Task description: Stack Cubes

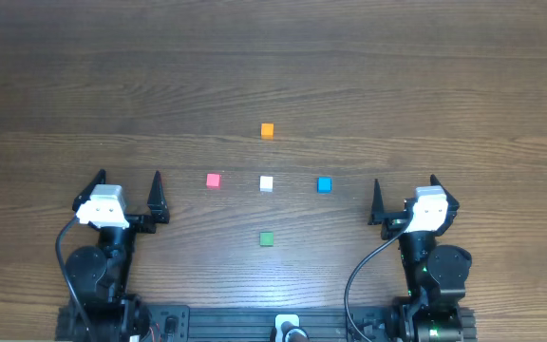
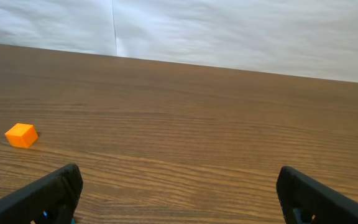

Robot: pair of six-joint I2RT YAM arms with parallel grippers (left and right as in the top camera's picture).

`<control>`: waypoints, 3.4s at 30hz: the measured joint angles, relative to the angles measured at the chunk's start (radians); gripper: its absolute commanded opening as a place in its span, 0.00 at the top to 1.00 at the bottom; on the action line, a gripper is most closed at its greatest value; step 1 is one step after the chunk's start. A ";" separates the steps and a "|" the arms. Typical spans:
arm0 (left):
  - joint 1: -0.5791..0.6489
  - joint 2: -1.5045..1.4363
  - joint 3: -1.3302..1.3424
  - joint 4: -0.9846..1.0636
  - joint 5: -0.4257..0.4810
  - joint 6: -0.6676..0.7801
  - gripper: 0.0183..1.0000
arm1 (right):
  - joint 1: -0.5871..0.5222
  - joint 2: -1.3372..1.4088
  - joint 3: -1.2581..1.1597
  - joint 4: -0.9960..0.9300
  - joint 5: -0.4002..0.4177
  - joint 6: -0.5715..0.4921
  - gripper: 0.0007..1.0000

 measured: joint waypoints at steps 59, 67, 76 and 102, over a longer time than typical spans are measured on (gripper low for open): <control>-0.479 1.738 0.998 -0.618 -0.110 -0.424 0.18 | 0.000 0.000 -0.002 0.000 0.000 0.000 0.01; -0.492 1.751 0.998 -0.618 -0.115 -0.428 0.44 | 0.000 0.000 -0.002 0.000 0.000 0.000 0.01; -0.508 1.756 0.998 -0.618 -0.122 -0.431 0.64 | 0.000 0.000 -0.002 0.001 0.000 0.000 0.01; -0.692 1.706 1.285 -0.784 -0.224 -0.618 0.88 | 0.000 0.000 -0.002 0.000 0.000 0.000 0.01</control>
